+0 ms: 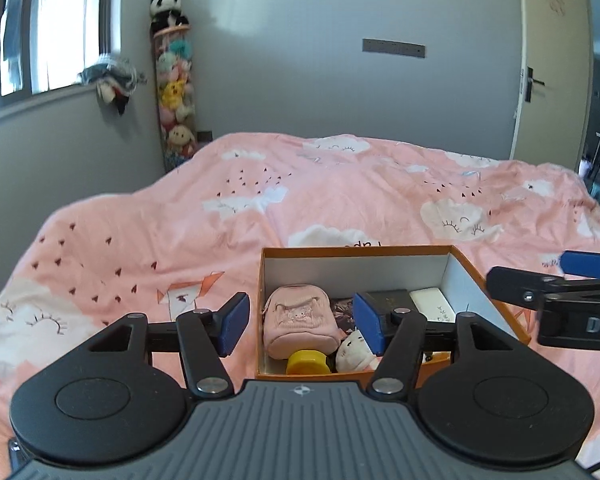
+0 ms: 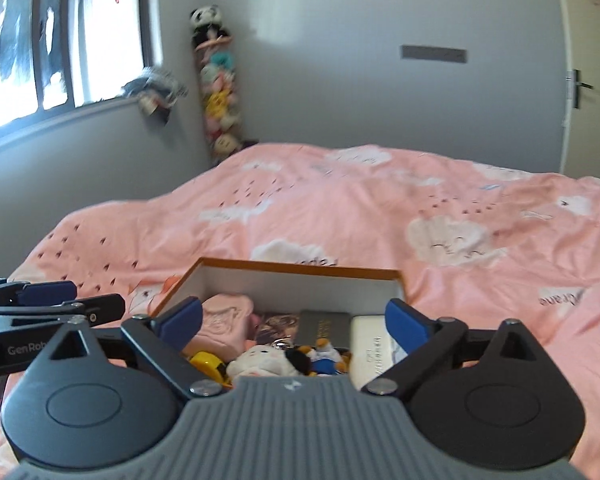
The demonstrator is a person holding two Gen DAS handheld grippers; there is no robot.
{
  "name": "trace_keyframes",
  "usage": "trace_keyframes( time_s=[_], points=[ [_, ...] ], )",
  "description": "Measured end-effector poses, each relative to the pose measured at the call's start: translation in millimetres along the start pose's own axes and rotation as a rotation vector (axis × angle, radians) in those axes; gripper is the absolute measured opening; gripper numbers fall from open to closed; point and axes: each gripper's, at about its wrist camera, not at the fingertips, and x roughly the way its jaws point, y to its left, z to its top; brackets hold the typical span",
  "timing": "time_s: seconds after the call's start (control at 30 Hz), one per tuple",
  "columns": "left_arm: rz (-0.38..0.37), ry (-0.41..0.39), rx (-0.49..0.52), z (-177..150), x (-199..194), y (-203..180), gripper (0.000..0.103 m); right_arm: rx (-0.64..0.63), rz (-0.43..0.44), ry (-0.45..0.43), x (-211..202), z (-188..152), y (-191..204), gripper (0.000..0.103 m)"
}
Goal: Organize objects
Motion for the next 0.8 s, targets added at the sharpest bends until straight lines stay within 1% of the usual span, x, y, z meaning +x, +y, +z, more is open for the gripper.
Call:
trace_keyframes(
  time_s=[0.13, 0.23, 0.27, 0.37, 0.57, 0.7, 0.8],
  points=[
    [-0.021, -0.008, 0.021, -7.2, -1.9, -9.4, 0.07, 0.04, -0.025, -0.032, -11.3, -14.5, -7.7, 0.102],
    [-0.039, -0.069, 0.019, -13.6, -8.9, -13.1, 0.073, 0.048, -0.043, -0.043, -12.6, -22.2, -8.2, 0.102],
    [-0.042, -0.083, 0.019, -15.2, -10.4, -14.2, 0.077, 0.049, -0.05, -0.051, -12.5, -23.9, -7.8, 0.102],
    [-0.044, -0.097, 0.017, -18.8, -9.3, -15.3, 0.079, 0.045, -0.065, -0.07, -10.2, -28.0, -6.5, 0.102],
    [-0.033, -0.043, -0.014, -29.7, 8.2, -7.8, 0.079, 0.073, -0.087, -0.056, -0.7, -38.3, -8.3, 0.102],
    [-0.017, 0.016, -0.013, -38.6, 23.0, -6.1, 0.079, 0.07, -0.092, -0.027, 10.7, -46.3, -6.6, 0.102],
    [-0.023, 0.045, -0.026, -44.3, 31.4, -3.5, 0.079, 0.059, -0.095, -0.005, 19.9, -52.1, -5.5, 0.102]
  ],
)
